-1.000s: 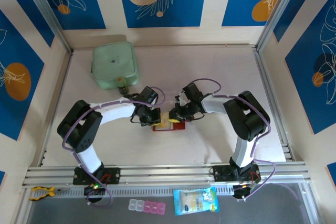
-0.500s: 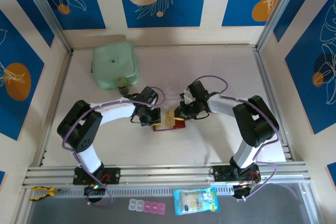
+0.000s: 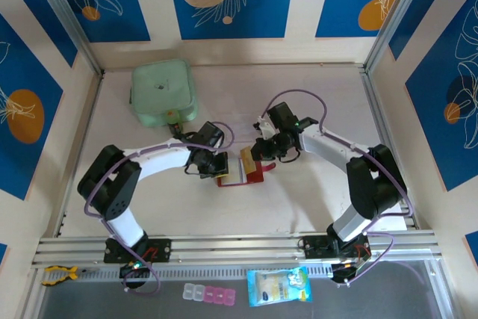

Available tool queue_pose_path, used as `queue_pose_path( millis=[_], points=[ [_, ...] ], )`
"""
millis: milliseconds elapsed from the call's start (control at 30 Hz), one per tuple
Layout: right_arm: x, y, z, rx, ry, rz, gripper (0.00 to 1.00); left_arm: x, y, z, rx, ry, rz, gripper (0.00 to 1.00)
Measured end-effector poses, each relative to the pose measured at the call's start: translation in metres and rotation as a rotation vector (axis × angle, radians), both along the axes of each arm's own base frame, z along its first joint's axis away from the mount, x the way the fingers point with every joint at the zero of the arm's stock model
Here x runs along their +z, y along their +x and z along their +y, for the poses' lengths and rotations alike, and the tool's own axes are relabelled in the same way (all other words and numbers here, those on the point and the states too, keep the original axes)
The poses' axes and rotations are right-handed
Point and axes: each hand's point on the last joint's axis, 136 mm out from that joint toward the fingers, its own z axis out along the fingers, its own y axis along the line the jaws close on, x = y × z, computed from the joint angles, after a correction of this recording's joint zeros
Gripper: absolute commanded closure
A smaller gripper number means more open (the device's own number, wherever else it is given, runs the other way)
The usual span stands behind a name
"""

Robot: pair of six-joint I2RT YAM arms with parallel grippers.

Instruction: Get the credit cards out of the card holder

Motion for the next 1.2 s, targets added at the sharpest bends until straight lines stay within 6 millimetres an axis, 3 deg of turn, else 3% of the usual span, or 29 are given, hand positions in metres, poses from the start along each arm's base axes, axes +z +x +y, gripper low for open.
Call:
queue_pose_path(
  millis=[267,633,933,1200],
  points=[
    [0.033,0.015,0.013,0.335,-0.123,-0.242,1.00,0.019,0.007,0.004,0.017,-0.003,-0.056,0.94],
    [0.029,0.058,0.012,0.715,-0.348,-0.370,1.00,0.024,0.004,0.025,0.061,-0.003,-0.068,0.93],
    [0.049,0.111,0.021,0.818,-0.370,-0.494,1.00,0.026,0.004,0.034,0.100,-0.005,-0.073,0.93],
    [0.039,0.135,0.018,0.866,-0.367,-0.489,1.00,0.026,0.006,0.037,0.109,-0.007,-0.075,0.93]
  ],
)
